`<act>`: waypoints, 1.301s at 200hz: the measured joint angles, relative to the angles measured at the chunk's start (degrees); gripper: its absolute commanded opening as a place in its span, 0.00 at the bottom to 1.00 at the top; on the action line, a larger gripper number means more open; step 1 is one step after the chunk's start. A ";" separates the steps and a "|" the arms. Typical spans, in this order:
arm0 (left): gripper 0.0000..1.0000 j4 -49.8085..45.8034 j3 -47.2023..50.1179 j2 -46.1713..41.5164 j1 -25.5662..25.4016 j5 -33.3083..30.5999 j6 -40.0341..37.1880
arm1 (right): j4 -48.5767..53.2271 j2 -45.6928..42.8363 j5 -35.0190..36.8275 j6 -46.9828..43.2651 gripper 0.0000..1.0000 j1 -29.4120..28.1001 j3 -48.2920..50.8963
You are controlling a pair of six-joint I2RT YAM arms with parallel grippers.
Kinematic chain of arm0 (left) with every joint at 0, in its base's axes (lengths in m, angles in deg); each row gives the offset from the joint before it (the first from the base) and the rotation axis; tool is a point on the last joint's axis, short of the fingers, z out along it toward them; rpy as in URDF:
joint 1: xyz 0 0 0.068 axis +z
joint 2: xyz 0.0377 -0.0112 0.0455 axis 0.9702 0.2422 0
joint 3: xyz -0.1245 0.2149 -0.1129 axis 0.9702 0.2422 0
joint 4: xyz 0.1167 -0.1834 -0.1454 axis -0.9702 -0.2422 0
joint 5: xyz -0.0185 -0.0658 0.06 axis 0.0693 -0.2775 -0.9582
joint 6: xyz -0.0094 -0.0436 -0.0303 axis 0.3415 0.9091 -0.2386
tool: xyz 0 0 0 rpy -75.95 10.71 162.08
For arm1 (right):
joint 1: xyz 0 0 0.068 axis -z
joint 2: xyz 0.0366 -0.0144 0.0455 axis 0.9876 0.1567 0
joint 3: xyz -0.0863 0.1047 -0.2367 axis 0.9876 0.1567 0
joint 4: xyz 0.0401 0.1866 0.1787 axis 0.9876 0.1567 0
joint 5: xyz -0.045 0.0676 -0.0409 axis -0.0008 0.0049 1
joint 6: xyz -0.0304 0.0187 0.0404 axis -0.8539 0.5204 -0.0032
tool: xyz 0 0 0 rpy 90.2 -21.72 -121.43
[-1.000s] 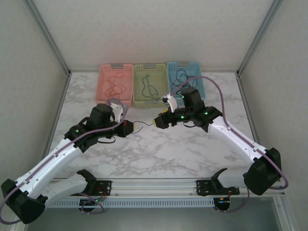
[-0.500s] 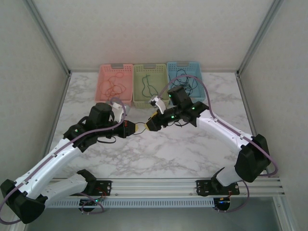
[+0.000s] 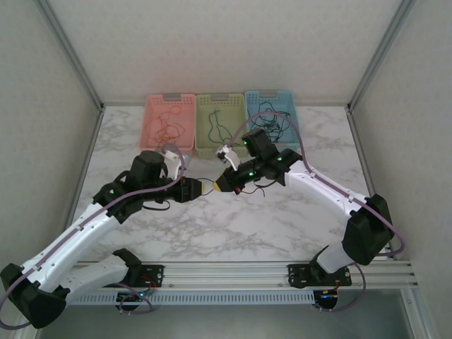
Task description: Untangle the cables
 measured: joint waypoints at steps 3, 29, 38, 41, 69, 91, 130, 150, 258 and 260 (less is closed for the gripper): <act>0.89 -0.17 -0.02 -0.11 0.00 -0.42 0.00 | -0.15 0.00 0.46 0.31 0.00 0.02 0.00; 1.00 -4.00 -1.03 -1.84 -0.04 -8.28 0.33 | -3.74 0.00 5.95 6.69 0.00 5.60 0.00; 1.00 -5.60 -1.55 -3.02 -0.04 -12.31 0.42 | -5.31 0.15 8.79 9.79 0.00 9.64 -0.04; 1.00 -6.03 -1.68 -3.39 -0.04 -13.60 0.42 | -5.66 0.28 9.55 10.62 0.00 10.93 -0.15; 1.00 -8.94 -1.49 -8.22 -0.04 -23.32 0.68 | -6.29 5.55 19.30 18.95 0.00 21.81 -5.60; 1.00 -9.79 0.04 -11.54 -0.04 -28.17 1.55 | -6.05 13.64 25.77 24.04 0.00 26.51 -13.73; 1.00 -10.19 3.98 -13.38 -0.04 -33.27 3.26 | -1.86 29.20 35.26 28.70 0.00 28.44 -32.24; 1.00 -10.29 5.05 -13.14 -0.04 -34.73 3.78 | 1.01 35.63 39.01 30.10 0.00 28.61 -40.72; 1.00 -8.72 7.50 -12.52 -0.04 -41.57 7.26 | 12.50 53.75 40.48 28.96 0.51 28.87 -66.20; 1.00 -8.57 7.54 -12.41 -0.04 -41.70 7.32 | 12.50 53.75 40.46 28.89 0.51 28.87 -66.34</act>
